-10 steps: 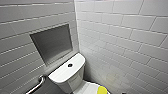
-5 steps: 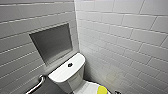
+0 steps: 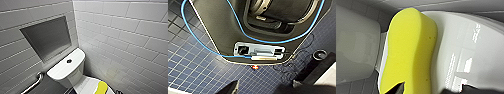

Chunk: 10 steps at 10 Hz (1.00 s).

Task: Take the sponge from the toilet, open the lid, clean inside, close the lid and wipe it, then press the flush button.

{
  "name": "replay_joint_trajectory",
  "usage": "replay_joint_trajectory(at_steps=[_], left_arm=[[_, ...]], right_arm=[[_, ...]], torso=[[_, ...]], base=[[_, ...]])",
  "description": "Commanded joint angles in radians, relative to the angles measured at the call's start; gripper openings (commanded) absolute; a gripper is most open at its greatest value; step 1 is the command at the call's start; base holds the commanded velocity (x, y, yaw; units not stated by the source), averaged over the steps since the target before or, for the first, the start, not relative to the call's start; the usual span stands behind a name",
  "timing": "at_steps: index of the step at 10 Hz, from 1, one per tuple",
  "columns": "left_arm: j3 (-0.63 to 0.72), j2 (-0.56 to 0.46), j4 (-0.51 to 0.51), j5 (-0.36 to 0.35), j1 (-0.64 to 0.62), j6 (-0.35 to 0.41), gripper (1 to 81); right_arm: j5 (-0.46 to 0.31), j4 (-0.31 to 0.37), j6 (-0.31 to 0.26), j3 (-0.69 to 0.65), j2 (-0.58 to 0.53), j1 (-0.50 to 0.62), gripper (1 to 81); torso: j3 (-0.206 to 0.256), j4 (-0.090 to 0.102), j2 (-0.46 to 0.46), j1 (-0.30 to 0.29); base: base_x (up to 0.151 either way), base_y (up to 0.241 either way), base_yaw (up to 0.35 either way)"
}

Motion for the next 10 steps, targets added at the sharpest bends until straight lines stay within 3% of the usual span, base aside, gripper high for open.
replay_joint_trajectory(at_steps=[1, 2, 3, 5, 10], left_arm=[[0.001, -0.003, -0.002, 0.083, 0.046, -0.001, 81.1], [0.001, -0.003, -0.002, 0.083, 0.046, -0.001, 81.1], [0.001, -0.003, -0.002, 0.083, 0.045, -0.001, 81.1], [0.001, -0.003, -0.002, 0.083, 0.044, -0.001, 81.1], [0.001, 0.0, -0.002, 0.083, 0.042, -0.001, 81.1]], right_arm=[[-0.02, -0.001, 0.013, 0.078, -0.056, 0.14, 81.1], [-0.018, -0.001, 0.015, 0.087, -0.063, 0.145, 81.1], [-0.018, -0.001, 0.015, 0.089, -0.062, 0.145, 81.1], [-0.017, -0.001, 0.015, 0.09, -0.056, 0.151, 81.1], [-0.025, 0.0, 0.015, 0.068, -0.002, 0.156, 81.1]], torso=[[0.0, 0.0, -0.098, 0.063], [-0.004, 0.0, -0.122, 0.078], [-0.005, 0.0, -0.055, 0.034], [-0.006, 0.0, -0.116, 0.07], [-0.006, 0.0, -0.129, 0.079]], base=[[0.0, 0.0, 0.0], [0.0, 0.0, 0.0], [0.0, 0.0, 0.0], [0.0, 0.0, 0.0], [0.0, 0.0, 0.0]])
